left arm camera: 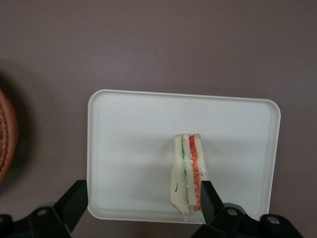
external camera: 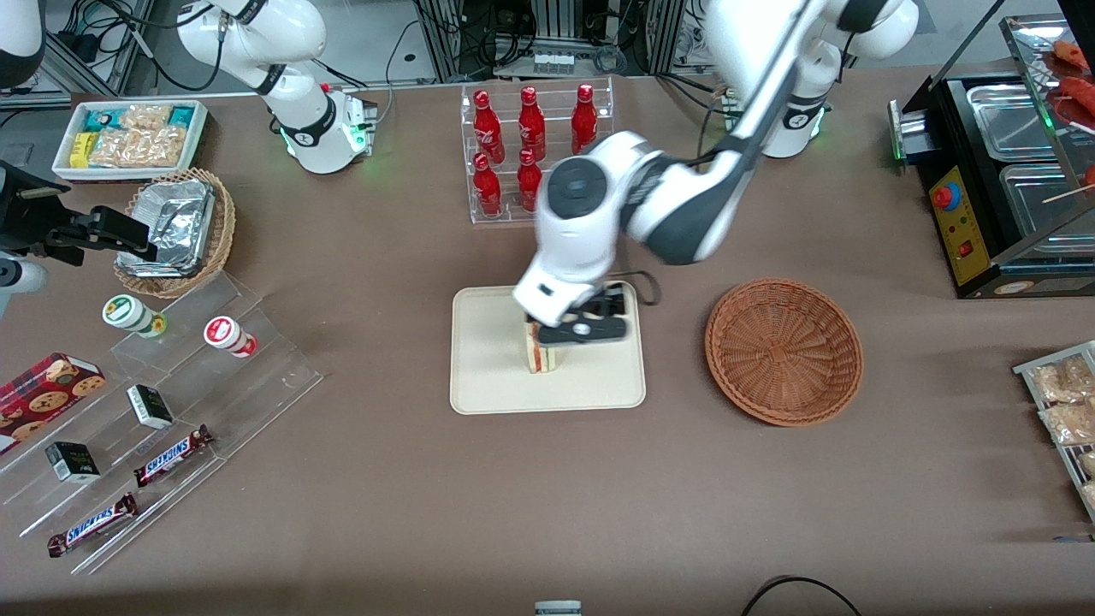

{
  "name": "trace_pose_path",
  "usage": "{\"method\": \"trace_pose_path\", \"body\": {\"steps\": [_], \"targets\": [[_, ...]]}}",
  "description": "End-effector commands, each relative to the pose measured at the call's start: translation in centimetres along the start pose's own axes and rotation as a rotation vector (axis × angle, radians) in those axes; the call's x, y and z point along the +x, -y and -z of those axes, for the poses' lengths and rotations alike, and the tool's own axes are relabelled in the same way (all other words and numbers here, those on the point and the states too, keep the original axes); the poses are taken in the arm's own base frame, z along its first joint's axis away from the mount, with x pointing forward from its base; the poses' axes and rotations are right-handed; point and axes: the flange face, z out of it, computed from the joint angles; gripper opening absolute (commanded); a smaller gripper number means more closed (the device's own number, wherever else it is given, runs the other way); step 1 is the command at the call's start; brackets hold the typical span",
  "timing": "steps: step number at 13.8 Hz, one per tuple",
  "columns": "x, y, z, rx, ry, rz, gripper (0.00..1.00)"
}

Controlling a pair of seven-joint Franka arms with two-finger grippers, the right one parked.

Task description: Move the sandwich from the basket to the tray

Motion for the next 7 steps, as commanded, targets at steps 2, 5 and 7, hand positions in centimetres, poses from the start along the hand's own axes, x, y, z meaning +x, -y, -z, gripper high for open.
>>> {"method": "trace_pose_path", "body": {"steps": [2,5,7], "targets": [[1.4,7.8,6.0,0.026,0.037,0.087,1.00],[3.2,15.7,10.1,0.052,0.056,0.075,1.00],[3.4,21.0,12.7,0.054,0.056,0.040,1.00]]}}
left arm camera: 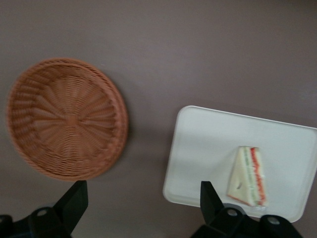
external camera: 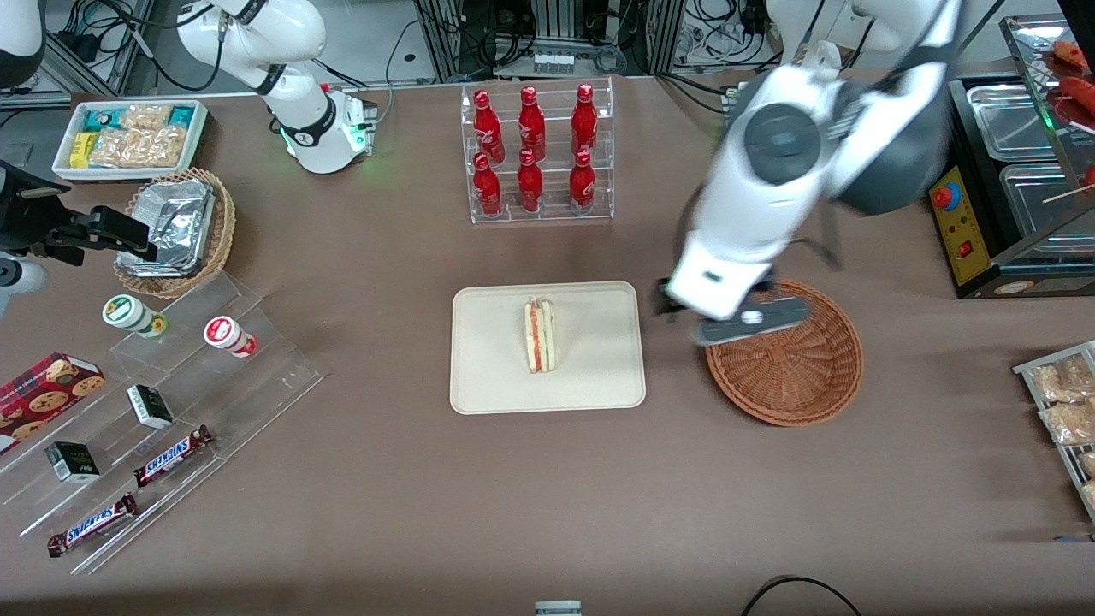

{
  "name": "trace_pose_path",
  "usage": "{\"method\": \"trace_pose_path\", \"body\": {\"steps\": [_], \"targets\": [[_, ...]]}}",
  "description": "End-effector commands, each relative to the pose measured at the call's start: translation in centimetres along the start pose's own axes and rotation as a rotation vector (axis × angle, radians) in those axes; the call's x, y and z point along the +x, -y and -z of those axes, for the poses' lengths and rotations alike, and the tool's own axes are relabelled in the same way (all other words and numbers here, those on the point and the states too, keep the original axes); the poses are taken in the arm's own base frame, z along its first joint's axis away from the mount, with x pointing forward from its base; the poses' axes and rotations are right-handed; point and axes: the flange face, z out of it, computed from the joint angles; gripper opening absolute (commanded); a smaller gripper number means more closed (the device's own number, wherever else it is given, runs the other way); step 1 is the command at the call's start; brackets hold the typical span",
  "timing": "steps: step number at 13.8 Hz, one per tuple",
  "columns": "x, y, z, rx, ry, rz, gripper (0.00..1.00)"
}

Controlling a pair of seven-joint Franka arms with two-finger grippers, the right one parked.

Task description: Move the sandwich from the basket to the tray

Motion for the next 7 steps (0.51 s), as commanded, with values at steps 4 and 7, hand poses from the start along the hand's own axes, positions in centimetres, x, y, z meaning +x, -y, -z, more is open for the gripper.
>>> {"method": "trace_pose_path", "body": {"steps": [4,7], "targets": [[0.3,14.5,5.0,0.004,0.039,-0.136,1.00],[1.3,20.8,6.7,-0.027,0.053,-0.203,1.00]]}}
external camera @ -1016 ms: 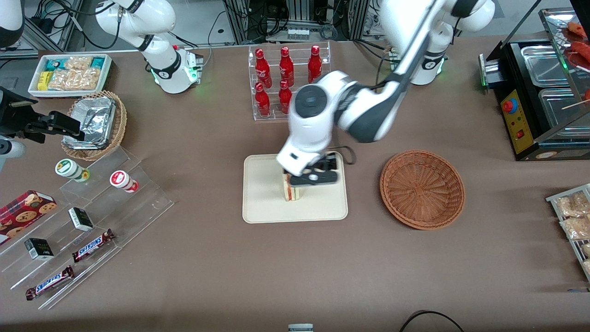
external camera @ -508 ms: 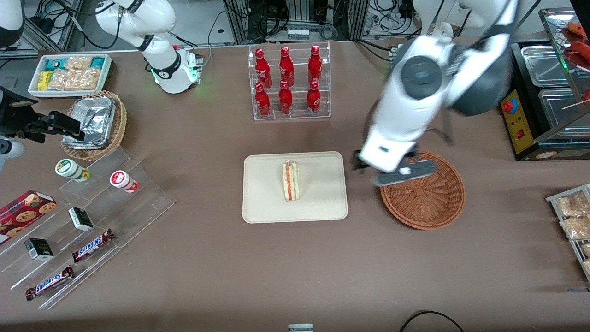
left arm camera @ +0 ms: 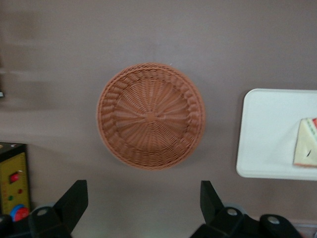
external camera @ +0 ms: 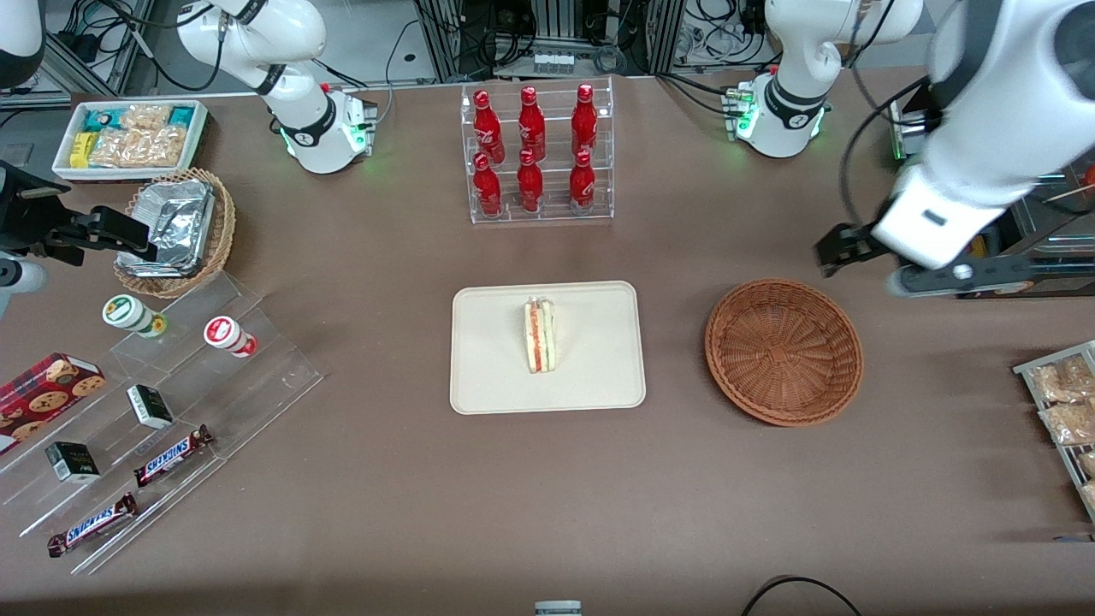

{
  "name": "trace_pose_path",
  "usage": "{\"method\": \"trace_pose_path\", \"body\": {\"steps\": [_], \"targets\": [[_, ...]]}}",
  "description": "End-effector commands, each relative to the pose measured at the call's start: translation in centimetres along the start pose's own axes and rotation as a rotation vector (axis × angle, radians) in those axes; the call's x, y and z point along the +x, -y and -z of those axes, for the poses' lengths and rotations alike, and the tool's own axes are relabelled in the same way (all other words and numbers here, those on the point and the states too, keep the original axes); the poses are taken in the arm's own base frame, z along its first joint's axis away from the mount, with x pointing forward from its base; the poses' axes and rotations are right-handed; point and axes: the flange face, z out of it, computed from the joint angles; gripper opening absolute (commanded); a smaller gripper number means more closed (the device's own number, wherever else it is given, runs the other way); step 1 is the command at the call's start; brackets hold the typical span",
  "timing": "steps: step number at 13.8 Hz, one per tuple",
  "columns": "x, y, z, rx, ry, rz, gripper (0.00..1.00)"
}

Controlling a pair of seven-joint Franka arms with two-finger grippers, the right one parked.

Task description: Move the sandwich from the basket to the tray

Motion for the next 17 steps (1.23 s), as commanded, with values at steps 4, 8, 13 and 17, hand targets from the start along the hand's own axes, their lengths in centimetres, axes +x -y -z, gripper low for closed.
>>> {"method": "trace_pose_path", "body": {"steps": [4,8,13,17], "targets": [[-1.1,7.8,2.1,-0.046,-0.013,-0.071,1.00],[-1.1,8.0,2.6,-0.045,-0.024,-0.079,1.00],[-0.7,8.0,3.1,-0.044,-0.038,-0.077,1.00],[-0.2,7.9,2.7,-0.040,-0.036,-0.084,1.00]]}}
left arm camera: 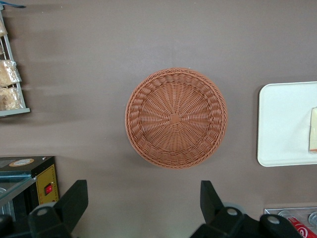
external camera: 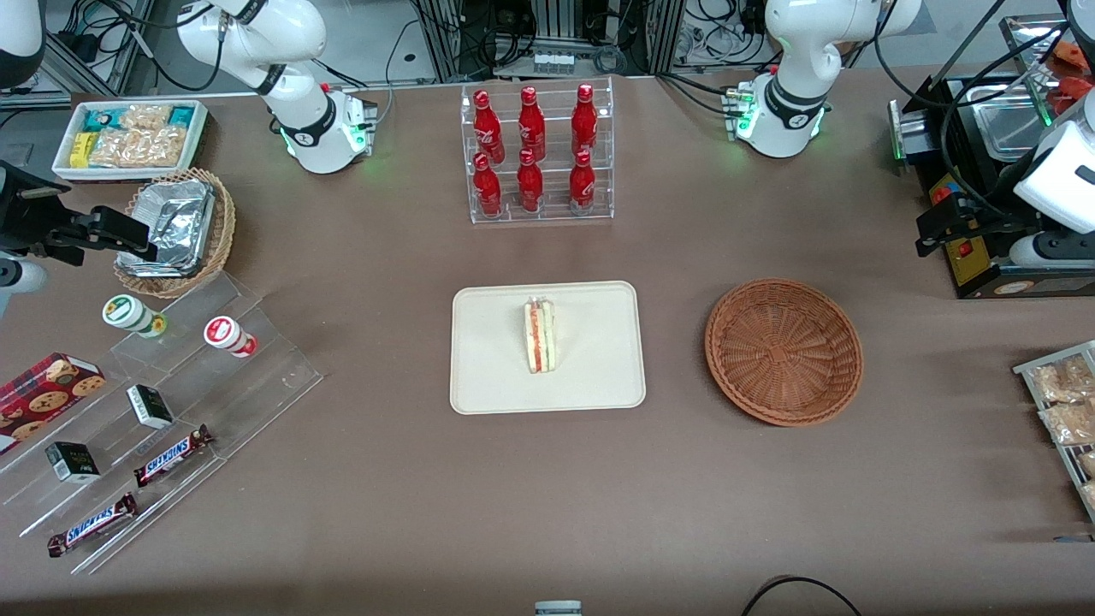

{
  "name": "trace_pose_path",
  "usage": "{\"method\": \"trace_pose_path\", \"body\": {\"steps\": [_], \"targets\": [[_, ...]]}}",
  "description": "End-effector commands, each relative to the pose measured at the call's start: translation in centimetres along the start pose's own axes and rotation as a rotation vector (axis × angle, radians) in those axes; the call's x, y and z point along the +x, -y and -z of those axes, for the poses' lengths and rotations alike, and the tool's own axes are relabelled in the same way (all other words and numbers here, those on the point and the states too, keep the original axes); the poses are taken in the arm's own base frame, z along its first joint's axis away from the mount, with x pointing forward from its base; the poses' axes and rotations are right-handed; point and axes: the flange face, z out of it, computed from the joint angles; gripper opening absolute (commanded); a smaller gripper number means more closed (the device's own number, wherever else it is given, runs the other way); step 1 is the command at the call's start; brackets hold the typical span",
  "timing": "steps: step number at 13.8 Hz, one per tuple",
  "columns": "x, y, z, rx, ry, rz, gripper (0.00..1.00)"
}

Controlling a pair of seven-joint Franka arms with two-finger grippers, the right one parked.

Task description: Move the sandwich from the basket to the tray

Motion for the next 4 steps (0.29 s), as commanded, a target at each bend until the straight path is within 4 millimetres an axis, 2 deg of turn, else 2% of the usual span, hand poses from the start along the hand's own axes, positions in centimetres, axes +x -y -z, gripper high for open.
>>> {"method": "trace_pose_path", "body": {"steps": [1,4], "targets": [[0.05,-0.13,0.60,0.005,-0.006,-0.036,1.00],[-0.09,0.65,1.48,0.007,-0.022,-0.031,1.00]]}}
